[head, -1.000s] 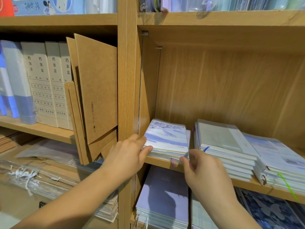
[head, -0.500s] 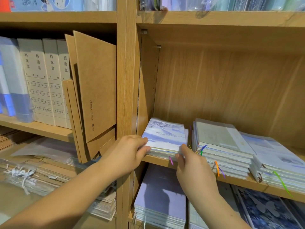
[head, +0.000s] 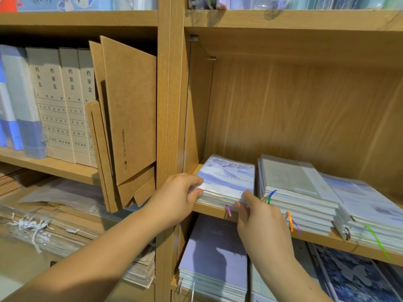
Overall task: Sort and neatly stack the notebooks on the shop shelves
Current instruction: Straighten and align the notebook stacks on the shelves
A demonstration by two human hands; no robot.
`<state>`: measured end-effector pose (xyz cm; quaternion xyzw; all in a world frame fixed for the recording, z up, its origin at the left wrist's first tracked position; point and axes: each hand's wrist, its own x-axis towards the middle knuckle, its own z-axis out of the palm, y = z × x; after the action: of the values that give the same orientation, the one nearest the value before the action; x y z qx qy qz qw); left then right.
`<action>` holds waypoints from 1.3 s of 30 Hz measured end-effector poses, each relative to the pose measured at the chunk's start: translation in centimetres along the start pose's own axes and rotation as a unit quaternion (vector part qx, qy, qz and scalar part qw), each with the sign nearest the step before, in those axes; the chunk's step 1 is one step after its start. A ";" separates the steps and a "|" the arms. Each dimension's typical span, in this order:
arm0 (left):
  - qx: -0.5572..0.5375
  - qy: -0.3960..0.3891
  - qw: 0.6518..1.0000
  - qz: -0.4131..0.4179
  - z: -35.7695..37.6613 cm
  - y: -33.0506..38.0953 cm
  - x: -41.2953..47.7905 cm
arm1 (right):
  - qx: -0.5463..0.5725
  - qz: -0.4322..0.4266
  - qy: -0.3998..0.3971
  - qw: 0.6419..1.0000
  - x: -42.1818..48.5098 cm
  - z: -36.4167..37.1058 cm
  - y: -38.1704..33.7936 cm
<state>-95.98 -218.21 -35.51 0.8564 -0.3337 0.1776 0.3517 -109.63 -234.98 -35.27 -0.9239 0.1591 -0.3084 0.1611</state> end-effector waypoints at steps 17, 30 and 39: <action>0.029 0.045 0.998 0.012 -0.4 -0.4 -1.8 | -0.008 -0.019 -0.021 1.000 -0.3 -2.2 0.8; -0.280 0.032 0.946 -0.162 1.4 0.5 -3.3 | -0.024 -0.011 -0.004 1.000 -0.7 -1.5 0.1; -0.288 0.022 0.940 -0.183 3.2 0.5 -4.3 | 0.046 0.039 -0.037 0.997 -0.3 -0.6 0.8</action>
<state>-99.16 -218.81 -39.78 0.7605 -0.2002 0.0253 0.6172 -110.38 -235.68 -35.31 -0.9195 0.1745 -0.2742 0.2212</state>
